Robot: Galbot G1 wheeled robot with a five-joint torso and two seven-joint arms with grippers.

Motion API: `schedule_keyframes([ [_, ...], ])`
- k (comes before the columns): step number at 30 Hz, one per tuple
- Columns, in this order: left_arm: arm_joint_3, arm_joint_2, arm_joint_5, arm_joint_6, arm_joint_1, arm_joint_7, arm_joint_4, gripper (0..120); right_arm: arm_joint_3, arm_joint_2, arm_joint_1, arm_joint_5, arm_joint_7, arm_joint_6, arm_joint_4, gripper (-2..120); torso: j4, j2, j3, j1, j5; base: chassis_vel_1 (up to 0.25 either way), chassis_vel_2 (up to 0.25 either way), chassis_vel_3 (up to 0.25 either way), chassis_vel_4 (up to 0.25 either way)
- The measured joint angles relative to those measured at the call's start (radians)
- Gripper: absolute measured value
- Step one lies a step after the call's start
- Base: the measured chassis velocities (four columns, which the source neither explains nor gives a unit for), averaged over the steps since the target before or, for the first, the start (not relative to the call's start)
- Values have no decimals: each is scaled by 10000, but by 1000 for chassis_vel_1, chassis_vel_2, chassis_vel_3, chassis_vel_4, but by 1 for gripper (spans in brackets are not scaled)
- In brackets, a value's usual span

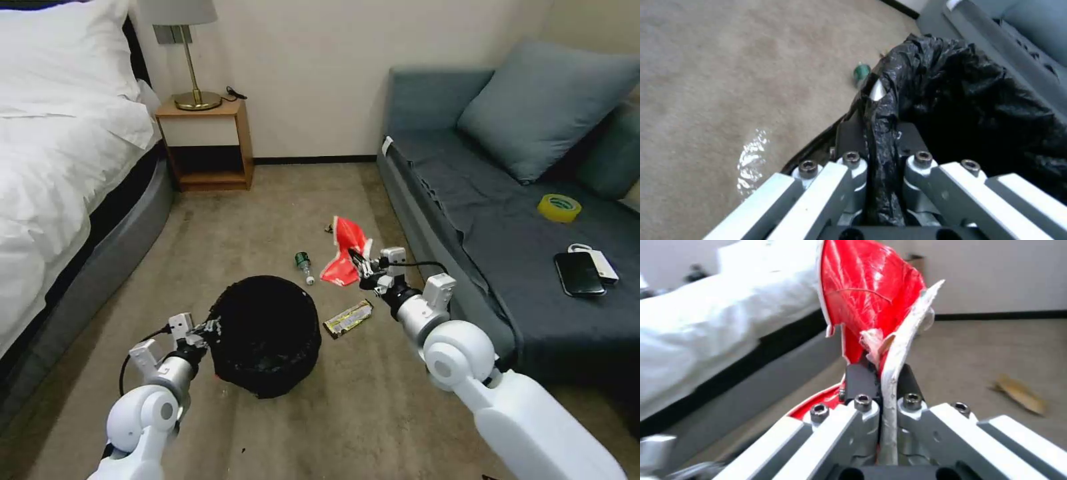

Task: Pick up the trash bin, then pick up the garbage on the floor and place it into the trash bin.

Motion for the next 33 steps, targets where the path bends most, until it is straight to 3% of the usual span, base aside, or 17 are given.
schedule_keyframes([
  [6,165,-73,97,134,317,164,-294,5,-1417,-405,195,-359,-500,138,262,0,3,0,0,0,4,0,0,0,0],
  [23,154,-720,-211,521,461,266,-681,5,-2402,49,171,-1826,-1006,192,-892,0,2,0,0,0,-1,0,0,0,0],
  [33,-49,-837,-556,606,524,171,-894,5,-2724,232,288,-2291,-1130,189,-1514,36,1,0,0,0,-1,0,0,0,0],
])
